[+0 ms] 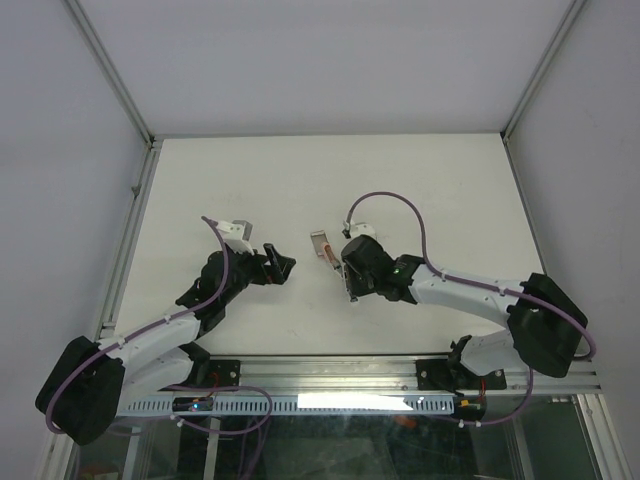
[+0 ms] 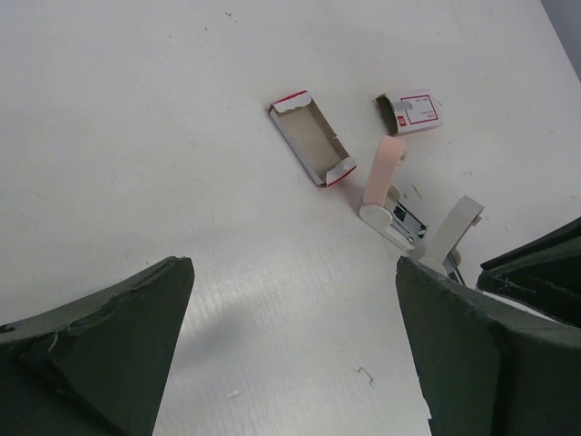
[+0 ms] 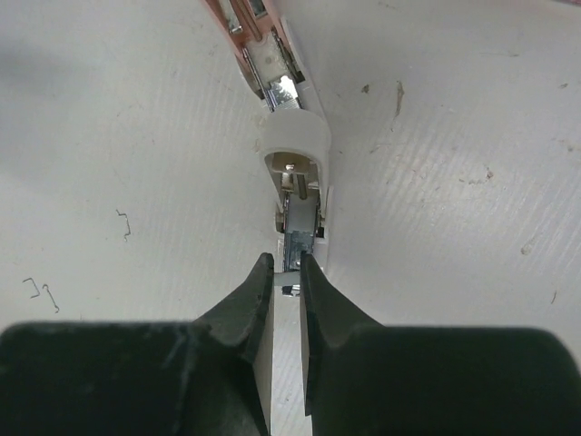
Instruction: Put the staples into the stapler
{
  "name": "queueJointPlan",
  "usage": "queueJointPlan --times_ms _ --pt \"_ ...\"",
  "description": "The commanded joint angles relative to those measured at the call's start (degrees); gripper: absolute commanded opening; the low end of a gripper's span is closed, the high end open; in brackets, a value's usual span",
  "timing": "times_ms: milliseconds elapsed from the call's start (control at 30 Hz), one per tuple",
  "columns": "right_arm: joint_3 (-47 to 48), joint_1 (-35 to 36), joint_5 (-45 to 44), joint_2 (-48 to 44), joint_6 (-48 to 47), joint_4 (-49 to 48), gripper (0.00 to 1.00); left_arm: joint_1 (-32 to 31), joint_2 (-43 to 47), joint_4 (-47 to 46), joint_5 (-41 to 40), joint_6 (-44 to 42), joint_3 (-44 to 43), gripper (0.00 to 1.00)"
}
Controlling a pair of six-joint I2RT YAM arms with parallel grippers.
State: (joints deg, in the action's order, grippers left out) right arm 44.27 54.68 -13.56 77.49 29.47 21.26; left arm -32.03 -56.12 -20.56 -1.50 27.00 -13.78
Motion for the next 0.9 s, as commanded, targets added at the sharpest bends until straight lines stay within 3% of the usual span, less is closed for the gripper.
queueJointPlan --times_ms 0,867 --pt "3.5 0.8 -2.9 1.5 1.1 0.0 0.09 0.2 0.9 -2.0 -1.3 -1.9 -0.1 0.99" --pt "4.9 2.0 -5.1 5.1 1.6 2.3 0.09 0.1 0.7 -1.5 -0.9 -2.0 -0.5 0.99"
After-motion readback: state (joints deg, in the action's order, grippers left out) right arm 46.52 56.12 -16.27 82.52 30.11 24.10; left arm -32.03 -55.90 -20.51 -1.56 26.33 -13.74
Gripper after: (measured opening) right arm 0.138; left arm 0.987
